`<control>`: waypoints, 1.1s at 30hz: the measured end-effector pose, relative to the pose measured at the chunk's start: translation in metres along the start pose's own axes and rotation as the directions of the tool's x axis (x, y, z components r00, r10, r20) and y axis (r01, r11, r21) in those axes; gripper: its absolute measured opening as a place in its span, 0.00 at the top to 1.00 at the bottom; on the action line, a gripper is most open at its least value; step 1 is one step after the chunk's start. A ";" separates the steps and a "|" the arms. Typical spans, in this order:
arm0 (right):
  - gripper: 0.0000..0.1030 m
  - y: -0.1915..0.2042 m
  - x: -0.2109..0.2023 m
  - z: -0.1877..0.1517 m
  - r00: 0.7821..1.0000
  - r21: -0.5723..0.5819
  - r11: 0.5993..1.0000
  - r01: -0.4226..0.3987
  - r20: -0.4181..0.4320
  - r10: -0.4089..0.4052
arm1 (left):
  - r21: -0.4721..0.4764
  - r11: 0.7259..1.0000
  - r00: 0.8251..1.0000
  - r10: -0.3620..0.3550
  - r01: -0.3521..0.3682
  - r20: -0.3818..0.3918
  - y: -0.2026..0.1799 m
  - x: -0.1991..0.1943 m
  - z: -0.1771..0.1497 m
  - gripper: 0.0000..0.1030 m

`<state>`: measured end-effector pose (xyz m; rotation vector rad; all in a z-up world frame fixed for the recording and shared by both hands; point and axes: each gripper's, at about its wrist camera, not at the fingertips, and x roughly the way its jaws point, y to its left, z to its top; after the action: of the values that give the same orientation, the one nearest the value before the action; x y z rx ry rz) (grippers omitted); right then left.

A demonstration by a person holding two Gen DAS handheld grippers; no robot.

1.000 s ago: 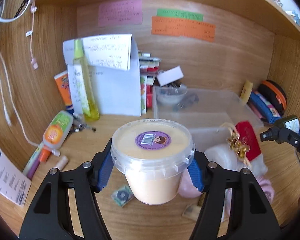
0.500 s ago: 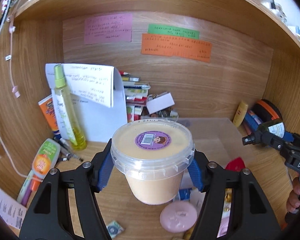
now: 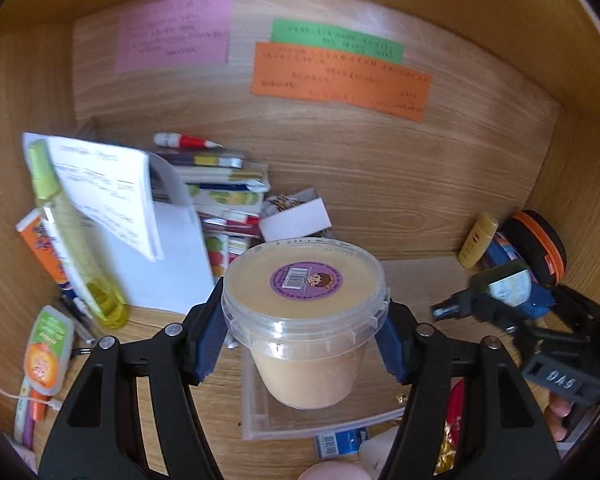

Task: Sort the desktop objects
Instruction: 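Carry the cream tub into the clear box with the left tool while the right carries the bottle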

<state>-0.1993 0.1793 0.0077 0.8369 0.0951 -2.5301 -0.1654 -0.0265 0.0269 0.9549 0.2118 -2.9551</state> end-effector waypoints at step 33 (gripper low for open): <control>0.40 0.009 0.055 -0.031 0.984 -0.025 0.999 0.035 -0.174 -0.039 | 0.152 0.988 0.979 0.070 -0.040 -0.192 -0.037 0.075 -0.053 0.37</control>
<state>-0.2173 0.1553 -0.0491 1.0558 0.1958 -2.4808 -0.1976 0.0189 -0.0548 1.2512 -0.0304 -2.8571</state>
